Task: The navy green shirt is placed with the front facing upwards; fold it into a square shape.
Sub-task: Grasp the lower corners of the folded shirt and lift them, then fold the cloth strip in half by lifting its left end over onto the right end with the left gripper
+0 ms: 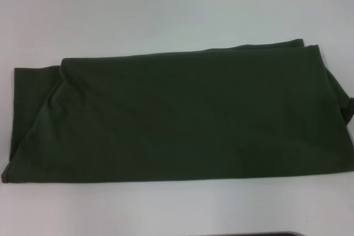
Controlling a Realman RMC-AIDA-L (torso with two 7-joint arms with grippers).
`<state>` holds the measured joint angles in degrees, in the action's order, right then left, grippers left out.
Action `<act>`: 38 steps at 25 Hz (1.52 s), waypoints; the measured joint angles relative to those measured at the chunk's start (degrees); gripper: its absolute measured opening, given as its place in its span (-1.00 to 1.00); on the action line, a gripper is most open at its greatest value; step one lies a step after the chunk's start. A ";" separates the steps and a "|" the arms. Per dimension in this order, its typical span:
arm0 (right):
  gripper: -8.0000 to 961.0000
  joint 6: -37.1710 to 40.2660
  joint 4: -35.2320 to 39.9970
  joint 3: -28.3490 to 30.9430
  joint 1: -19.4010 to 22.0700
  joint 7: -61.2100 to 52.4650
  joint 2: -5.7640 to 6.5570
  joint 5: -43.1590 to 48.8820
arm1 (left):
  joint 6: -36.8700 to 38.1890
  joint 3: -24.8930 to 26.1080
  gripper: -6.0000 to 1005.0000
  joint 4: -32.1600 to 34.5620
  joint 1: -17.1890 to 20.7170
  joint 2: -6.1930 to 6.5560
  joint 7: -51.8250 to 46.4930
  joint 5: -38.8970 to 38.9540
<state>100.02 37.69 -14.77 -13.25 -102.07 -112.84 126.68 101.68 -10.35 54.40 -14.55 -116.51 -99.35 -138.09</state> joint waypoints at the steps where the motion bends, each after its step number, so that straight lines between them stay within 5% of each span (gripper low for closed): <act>1: 0.35 0.00 -0.06 0.00 -0.69 0.00 0.00 -0.04 | -0.65 0.67 0.29 -0.09 -1.00 -0.11 0.16 0.05; 4: 0.37 -0.11 -0.46 -0.09 -2.85 0.00 -0.04 -0.03 | -2.15 1.12 0.56 -0.47 -3.18 -0.46 0.44 0.60; 7: 0.39 -0.39 -0.63 -0.47 -5.14 0.00 -0.28 0.25 | -3.40 1.02 0.59 -1.92 -5.12 -0.41 0.54 1.84; 13: 0.43 -1.77 -1.48 -1.00 -9.89 -0.02 -0.57 0.40 | -4.63 0.74 0.63 -8.13 -8.36 2.04 0.14 2.12; 16: 0.45 -3.49 -2.67 -2.31 -11.94 -0.02 -0.44 0.41 | -6.85 0.00 0.65 -8.40 -8.67 1.99 -0.94 1.80; 22: 0.88 -6.28 -3.75 -6.72 -15.35 -1.21 -0.27 0.41 | -10.25 -0.34 0.73 -8.50 -8.43 1.79 -2.65 1.75; 26: 0.88 -7.97 -3.79 -11.03 -17.22 -3.48 -0.27 0.42 | -11.32 -0.93 0.76 -8.56 -8.35 1.94 -3.95 1.54; 33: 0.87 -9.18 -4.20 -12.13 -19.03 -4.73 -0.53 0.41 | -13.30 -9.63 0.75 -8.77 -8.74 2.13 -7.20 -0.98; 38: 0.87 -9.42 -4.20 -11.93 -18.78 -5.11 -0.39 0.22 | -14.74 -11.17 0.75 -9.02 -9.75 1.98 -8.23 -2.90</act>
<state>90.60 33.49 -26.70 -32.03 -107.19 -113.23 126.89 86.93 -21.52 45.38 -24.30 -114.52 -107.57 -140.99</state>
